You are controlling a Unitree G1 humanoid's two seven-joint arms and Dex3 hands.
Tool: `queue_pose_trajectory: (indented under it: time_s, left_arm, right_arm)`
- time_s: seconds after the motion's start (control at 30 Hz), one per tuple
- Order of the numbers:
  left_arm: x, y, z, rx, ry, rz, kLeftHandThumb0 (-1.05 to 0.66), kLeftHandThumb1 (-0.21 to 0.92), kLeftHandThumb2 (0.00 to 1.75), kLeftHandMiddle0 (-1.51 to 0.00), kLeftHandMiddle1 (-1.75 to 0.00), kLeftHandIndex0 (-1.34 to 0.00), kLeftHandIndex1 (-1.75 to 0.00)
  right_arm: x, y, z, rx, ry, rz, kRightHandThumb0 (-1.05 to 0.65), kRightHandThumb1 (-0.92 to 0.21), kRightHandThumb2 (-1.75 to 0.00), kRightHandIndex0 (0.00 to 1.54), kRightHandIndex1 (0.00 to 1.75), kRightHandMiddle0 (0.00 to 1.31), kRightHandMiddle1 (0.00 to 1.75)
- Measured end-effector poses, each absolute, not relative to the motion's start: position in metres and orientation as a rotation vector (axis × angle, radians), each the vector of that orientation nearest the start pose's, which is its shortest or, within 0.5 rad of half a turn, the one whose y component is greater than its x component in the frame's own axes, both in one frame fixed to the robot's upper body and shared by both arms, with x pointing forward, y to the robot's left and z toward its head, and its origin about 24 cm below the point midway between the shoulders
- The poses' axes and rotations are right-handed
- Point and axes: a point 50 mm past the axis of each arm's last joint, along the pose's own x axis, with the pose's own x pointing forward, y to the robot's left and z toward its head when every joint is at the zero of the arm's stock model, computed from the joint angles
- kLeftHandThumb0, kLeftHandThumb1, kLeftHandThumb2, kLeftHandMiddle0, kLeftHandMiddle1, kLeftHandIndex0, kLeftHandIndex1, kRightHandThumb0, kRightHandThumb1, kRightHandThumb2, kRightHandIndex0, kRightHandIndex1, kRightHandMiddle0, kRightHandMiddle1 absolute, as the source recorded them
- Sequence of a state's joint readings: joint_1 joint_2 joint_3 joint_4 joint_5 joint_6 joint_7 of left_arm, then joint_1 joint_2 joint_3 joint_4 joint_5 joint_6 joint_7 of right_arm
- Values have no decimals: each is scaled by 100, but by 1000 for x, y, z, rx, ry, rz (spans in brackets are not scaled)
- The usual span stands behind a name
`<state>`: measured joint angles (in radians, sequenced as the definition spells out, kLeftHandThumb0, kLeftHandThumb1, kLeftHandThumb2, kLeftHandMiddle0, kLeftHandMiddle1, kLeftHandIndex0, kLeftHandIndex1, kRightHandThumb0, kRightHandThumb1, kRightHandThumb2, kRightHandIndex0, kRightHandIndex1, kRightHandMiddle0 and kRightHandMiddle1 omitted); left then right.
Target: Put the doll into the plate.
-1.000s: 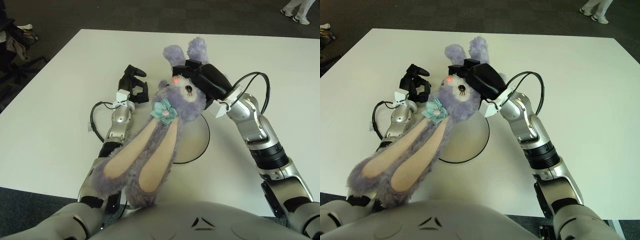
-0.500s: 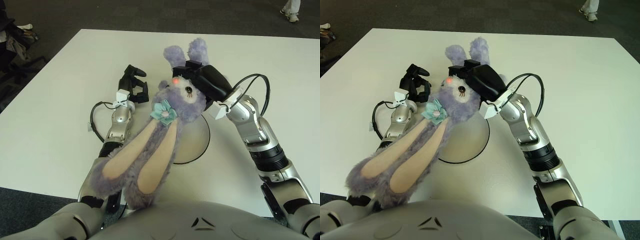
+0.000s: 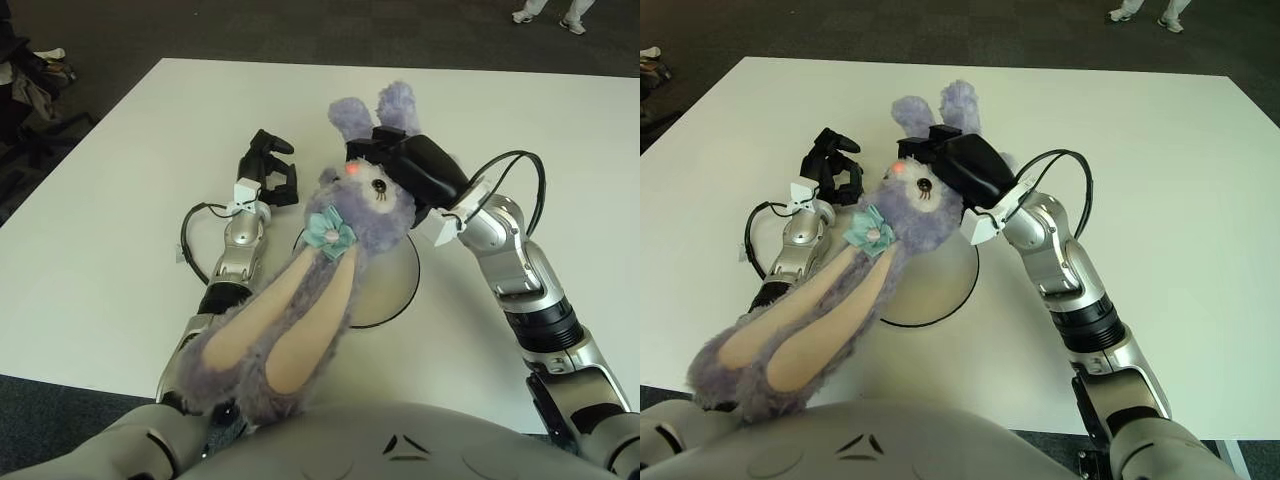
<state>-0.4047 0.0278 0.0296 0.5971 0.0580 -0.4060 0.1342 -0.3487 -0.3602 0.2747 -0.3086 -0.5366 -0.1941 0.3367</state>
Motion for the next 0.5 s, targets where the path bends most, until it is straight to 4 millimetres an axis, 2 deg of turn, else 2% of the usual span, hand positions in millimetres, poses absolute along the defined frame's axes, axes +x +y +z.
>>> queue_pose_trajectory:
  time_s: [0.03, 0.13, 0.2, 0.37, 0.5]
  left_arm:
    - [321, 137, 54, 72, -207, 43, -1, 26, 139, -54, -175, -53, -175]
    - [321, 137, 54, 80, -209, 46, -1, 26, 139, -54, -175, -53, -175]
    - [321, 136, 54, 84, -209, 43, -1, 26, 139, -54, -175, -53, -175]
    - [322, 137, 54, 87, -208, 43, -1, 27, 138, -54, -175, -52, -175]
    - [322, 138, 54, 89, -207, 43, -1, 27, 138, -54, -175, -52, -175]
  right_arm:
    - [258, -86, 178, -1007, -725, 578, 50, -23, -142, 68, 175, 73, 175]
    - [257, -88, 176, -1026, -702, 578, 17, -16, -150, 72, 172, 61, 175]
    - [256, -89, 175, -1053, -679, 580, 9, -14, -151, 73, 173, 59, 172]
    - [255, -92, 177, -1111, -649, 576, 1, -16, -147, 72, 174, 58, 163]
    - [254, -93, 179, -1133, -639, 573, 0, -22, -140, 69, 175, 53, 161]
